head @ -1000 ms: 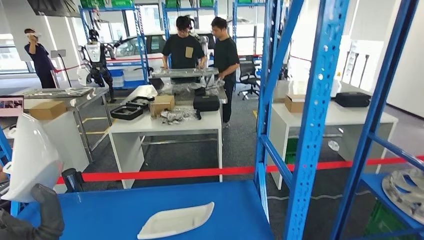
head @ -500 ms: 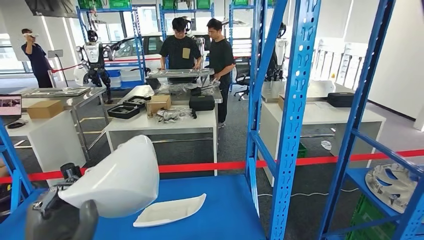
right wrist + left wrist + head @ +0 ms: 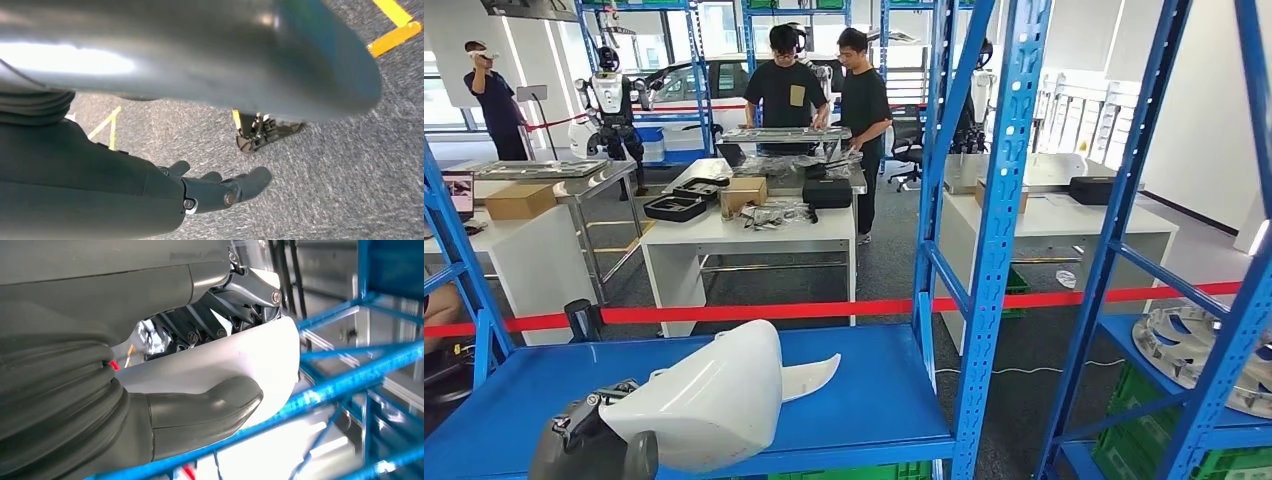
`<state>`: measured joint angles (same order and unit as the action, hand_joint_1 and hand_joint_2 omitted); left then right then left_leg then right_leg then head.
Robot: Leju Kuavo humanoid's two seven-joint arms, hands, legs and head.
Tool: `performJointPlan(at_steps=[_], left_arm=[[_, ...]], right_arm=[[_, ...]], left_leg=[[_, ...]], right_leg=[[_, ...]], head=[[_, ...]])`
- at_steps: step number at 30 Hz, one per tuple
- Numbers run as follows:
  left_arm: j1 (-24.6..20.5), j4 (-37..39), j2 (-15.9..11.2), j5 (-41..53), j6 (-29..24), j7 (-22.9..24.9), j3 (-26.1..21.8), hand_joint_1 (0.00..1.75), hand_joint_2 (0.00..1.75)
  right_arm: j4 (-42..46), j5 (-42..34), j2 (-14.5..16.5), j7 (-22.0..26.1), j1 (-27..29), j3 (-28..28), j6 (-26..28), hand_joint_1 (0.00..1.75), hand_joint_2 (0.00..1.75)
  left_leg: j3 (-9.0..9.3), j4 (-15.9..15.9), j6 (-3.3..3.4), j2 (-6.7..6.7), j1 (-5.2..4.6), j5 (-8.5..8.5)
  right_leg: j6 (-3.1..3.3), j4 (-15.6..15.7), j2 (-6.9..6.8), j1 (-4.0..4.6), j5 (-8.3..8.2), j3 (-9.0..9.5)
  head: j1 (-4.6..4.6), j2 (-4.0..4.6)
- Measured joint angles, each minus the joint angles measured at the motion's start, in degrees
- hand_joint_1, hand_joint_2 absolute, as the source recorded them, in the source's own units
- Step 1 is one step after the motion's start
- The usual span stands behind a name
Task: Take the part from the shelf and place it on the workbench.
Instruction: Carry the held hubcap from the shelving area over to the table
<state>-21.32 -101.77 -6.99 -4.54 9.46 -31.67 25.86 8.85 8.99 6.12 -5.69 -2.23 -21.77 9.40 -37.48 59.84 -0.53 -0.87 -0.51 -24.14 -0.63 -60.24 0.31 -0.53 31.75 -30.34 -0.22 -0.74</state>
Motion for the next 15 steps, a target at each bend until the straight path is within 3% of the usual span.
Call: performJointPlan(at_steps=[2, 3, 5, 7, 8, 9, 10, 12, 13, 15], left_arm=[[1.5, 1.0, 0.3, -1.2, 0.4, -0.4, 0.0, 1.75, 1.75], [2.9, 1.9, 0.5, -1.8, 0.5, -0.9, 0.0, 1.75, 1.75], [6.0, 4.4, 1.1, -3.1, 0.8, -1.9, -0.1, 1.75, 1.75], [8.7, 7.1, 1.8, -4.5, 1.5, -2.9, -0.1, 1.75, 1.75], [9.7, 8.4, 2.1, -5.3, 2.0, -3.2, -0.1, 1.75, 1.75], [10.6, 9.7, 2.4, -6.1, 2.5, -3.2, -0.1, 1.75, 1.75], [11.4, 10.8, 2.7, -7.0, 3.0, -3.1, -0.1, 1.75, 1.75], [12.8, 12.7, 3.5, -8.3, 3.8, -2.5, -0.1, 1.75, 1.75], [13.3, 13.3, 3.9, -8.6, 4.1, -2.3, -0.1, 1.75, 1.75], [14.2, 14.2, 4.4, -8.8, 4.3, -2.0, -0.1, 1.75, 1.75]], right_arm=[[0.0, -0.6, 0.1, 0.3, 0.0, -0.3, 0.0, 0.00, 0.00], [0.0, -0.8, 0.2, 0.4, 0.0, -0.5, 0.0, 0.00, 0.00], [0.0, -1.2, 0.4, 0.5, 0.0, -1.0, 0.2, 0.00, 0.00], [0.0, -1.3, 0.5, 0.2, 0.0, -1.3, 0.8, 0.00, 0.00], [0.0, -1.3, 0.5, 0.0, 0.0, -1.4, 1.2, 0.00, 0.00], [0.0, -1.3, 0.6, -0.1, 0.0, -1.6, 1.5, 0.00, 0.00], [0.0, -1.4, 0.7, -0.2, 0.0, -1.7, 1.7, 0.00, 0.00], [0.0, -1.3, 0.9, -0.1, 0.0, -1.9, 1.8, 0.00, 0.00], [0.0, -1.3, 1.0, 0.1, 0.0, -1.9, 1.7, 0.00, 0.00], [0.0, -1.2, 1.2, 0.7, 0.0, -2.0, 1.6, 0.00, 0.00]], left_leg=[[0.13, -0.2, -0.65, 0.02, 0.01, 0.59], [-0.10, 0.1, -1.02, 0.17, 0.05, 0.07], [-1.24, 3.4, -1.77, 0.51, 0.27, -4.08], [-2.72, 10.0, -2.41, 0.67, 0.56, -9.62], [-3.02, 12.9, -2.62, 0.68, 0.69, -10.83], [-2.64, 14.6, -2.74, 0.68, 0.81, -10.67], [-1.36, 14.4, -2.77, 0.69, 0.93, -9.46], [3.89, 8.6, -2.57, 0.72, 1.08, -7.01], [7.16, 4.2, -2.34, 0.77, 1.00, -7.04], [10.78, -1.6, -1.53, 0.91, 0.67, -8.08]], right_leg=[[0.97, 0.4, -0.01, -0.04, -0.68, -0.33], [1.39, 0.5, -0.09, -0.16, -1.26, -0.65], [2.07, 0.9, -0.26, -0.41, -2.57, -1.81], [2.25, 0.9, -0.29, -0.42, -3.82, -3.25], [2.18, 0.9, -0.32, -0.42, -4.49, -4.05], [2.08, 0.8, -0.35, -0.42, -5.17, -4.88], [1.94, 0.8, -0.37, -0.44, -5.84, -5.74], [1.51, 0.8, -0.37, -0.46, -7.04, -7.10], [1.20, 0.8, -0.34, -0.43, -7.55, -7.55], [0.45, 1.0, -0.31, -0.44, -8.66, -7.86]], head=[[-0.04, 0.00], [-0.06, 0.00], [-0.20, 0.00], [-0.33, 0.00], [-0.34, 0.00], [-0.34, 0.00], [-0.36, 0.00], [-0.37, 0.00], [-0.38, 0.00], [-0.32, 0.00]])
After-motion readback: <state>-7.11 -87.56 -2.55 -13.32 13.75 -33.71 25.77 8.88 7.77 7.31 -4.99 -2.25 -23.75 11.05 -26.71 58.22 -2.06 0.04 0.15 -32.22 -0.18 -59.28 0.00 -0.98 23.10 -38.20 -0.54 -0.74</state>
